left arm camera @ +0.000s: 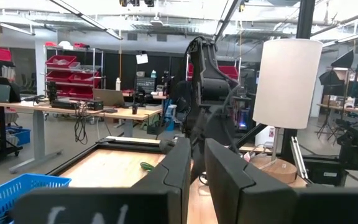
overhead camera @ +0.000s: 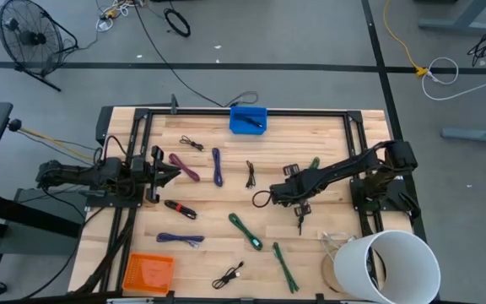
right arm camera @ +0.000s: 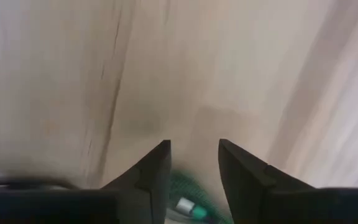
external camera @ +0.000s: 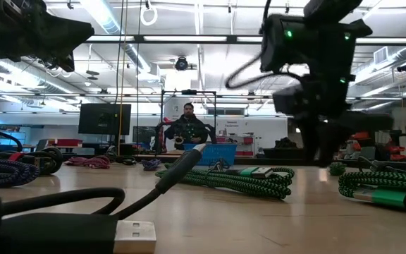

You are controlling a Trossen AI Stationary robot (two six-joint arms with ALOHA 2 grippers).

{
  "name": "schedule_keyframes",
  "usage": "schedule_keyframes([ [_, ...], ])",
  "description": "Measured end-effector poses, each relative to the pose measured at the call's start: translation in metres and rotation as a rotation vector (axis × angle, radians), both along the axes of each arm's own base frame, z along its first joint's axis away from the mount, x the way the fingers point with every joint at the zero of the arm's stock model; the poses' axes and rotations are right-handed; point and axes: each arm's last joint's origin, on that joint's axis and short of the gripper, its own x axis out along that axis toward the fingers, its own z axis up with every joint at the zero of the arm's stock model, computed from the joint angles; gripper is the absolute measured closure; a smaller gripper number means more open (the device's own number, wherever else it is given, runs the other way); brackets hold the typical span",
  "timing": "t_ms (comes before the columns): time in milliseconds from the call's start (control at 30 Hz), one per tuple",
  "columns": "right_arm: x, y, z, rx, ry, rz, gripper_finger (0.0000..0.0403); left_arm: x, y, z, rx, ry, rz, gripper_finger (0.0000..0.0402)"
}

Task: Pick & Place USB Port
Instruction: Put the green black charger cable into the orange bin

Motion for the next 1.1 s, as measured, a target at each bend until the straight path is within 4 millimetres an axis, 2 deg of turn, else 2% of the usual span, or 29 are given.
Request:
schedule_keyframes([
  [200, 0.001, -0.001, 0.001, 0.022, -0.004, -0.006, 0.0244, 0.0, 0.0, 0.0, 0.0, 0.0, 0.0, 0.0348],
  [433, -0.005, -0.006, 0.004, -0.112, 0.052, -0.02, 0.0219, 0.0, 0.0, 0.0, 0.0, 0.0, 0.0, 0.0348],
  [667, -0.009, -0.016, 0.01, -0.148, 0.092, -0.147, 0.0194, 0.0, 0.0, 0.0, 0.0, 0.0, 0.0, 0.0348],
  [800, -0.013, -0.029, 0.012, -0.201, 0.081, -0.32, 0.0191, 0.0, 0.0, 0.0, 0.0, 0.0, 0.0, 0.0348],
  [967, -0.017, -0.05, 0.01, -0.201, -0.005, -0.701, 0.0192, 0.0, 0.0, 0.0, -0.001, 0.0, 0.0, 0.0348],
  [1100, -0.024, -0.061, -0.003, -0.148, -0.022, -0.818, 0.0193, 0.0, 0.0, 0.0, -0.025, -0.003, -0.006, 0.0348],
])
